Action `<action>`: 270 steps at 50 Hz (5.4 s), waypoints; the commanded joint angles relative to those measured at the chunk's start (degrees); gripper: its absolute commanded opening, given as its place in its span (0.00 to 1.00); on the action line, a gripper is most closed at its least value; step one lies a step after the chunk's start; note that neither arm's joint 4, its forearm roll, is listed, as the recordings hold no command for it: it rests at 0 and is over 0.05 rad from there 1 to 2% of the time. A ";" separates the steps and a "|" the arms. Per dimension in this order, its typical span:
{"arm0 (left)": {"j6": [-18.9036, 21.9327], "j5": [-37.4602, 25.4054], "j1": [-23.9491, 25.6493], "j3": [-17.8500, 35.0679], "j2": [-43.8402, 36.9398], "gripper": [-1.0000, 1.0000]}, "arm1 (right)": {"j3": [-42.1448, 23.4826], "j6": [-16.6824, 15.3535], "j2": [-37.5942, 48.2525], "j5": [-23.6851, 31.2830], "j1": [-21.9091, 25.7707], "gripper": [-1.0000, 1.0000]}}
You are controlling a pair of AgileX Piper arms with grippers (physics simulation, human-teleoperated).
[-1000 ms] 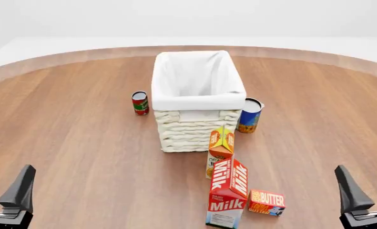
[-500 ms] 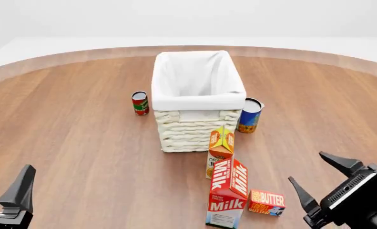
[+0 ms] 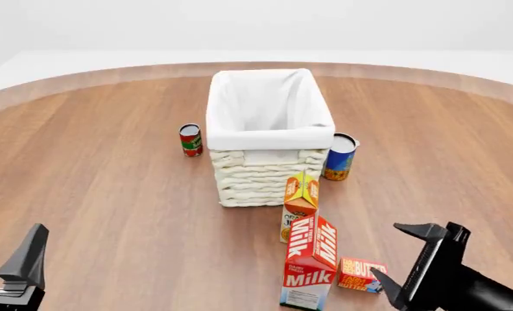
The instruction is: Pick up the butter and put it in the basket.
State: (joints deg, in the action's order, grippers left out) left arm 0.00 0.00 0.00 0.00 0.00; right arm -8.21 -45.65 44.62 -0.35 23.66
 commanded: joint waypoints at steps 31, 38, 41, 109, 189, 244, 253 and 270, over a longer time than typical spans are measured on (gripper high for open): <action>0.00 0.00 0.00 0.00 0.00 1.00 | 5.31 -7.21 3.99 4.80 1.62 1.00; 0.00 0.00 0.00 0.00 0.00 1.00 | 5.21 -6.32 6.09 2.63 2.01 1.00; 0.00 0.00 0.00 0.00 0.00 1.00 | 5.28 -6.80 7.35 1.20 1.20 1.00; 0.00 0.00 0.00 0.00 0.00 1.00 | 3.48 -2.92 47.36 -35.58 -0.28 1.00; 0.00 0.00 0.00 0.00 0.00 1.00 | -19.96 18.32 -33.96 30.60 -2.62 0.00; 0.00 0.00 0.00 0.00 0.00 1.00 | -29.84 65.77 -14.22 1.16 15.62 0.00; 0.00 0.00 0.00 0.00 0.00 1.00 | -37.00 64.01 -5.14 1.17 16.97 0.00; 0.00 0.00 0.00 0.00 0.00 1.00 | -55.39 54.34 12.27 9.84 18.10 0.00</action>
State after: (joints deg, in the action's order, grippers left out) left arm 0.00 0.00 0.00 0.00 0.00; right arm -53.09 12.76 47.91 5.75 40.90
